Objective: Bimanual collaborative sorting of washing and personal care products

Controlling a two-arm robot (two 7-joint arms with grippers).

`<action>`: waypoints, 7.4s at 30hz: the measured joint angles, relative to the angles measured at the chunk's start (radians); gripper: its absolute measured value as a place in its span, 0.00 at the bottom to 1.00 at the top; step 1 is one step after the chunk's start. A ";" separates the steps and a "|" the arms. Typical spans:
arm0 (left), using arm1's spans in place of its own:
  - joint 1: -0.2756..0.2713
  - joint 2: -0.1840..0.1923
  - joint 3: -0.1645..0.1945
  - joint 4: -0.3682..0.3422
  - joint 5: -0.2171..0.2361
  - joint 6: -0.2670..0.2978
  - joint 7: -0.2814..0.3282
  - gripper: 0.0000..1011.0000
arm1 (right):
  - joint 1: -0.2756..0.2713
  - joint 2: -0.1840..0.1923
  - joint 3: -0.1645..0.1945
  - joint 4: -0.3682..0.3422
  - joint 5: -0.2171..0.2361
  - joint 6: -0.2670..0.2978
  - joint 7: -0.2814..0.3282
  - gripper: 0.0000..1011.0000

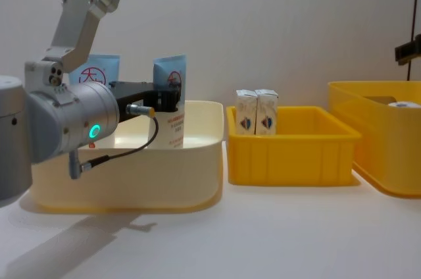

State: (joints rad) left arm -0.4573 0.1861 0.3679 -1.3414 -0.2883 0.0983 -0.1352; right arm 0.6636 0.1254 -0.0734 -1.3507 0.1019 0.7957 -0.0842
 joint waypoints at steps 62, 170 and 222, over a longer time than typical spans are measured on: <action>-0.101 -0.009 -0.052 -0.118 -0.018 -0.052 -0.112 0.18 | -0.009 0.038 -0.085 -0.020 -0.036 -0.083 0.082 0.99; -0.116 -0.008 -0.062 -0.118 -0.103 -0.071 -0.147 0.18 | 0.167 0.188 -0.463 0.124 0.058 -0.706 0.827 0.99; -0.100 -0.030 -0.044 -0.151 -0.101 -0.079 -0.143 0.18 | 0.282 0.094 -0.517 0.327 0.085 -0.684 0.779 0.99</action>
State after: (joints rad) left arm -0.5572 0.1560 0.3236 -1.4921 -0.3896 0.0188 -0.2786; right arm 0.9456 0.2198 -0.5908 -1.0239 0.1864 0.1117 0.6945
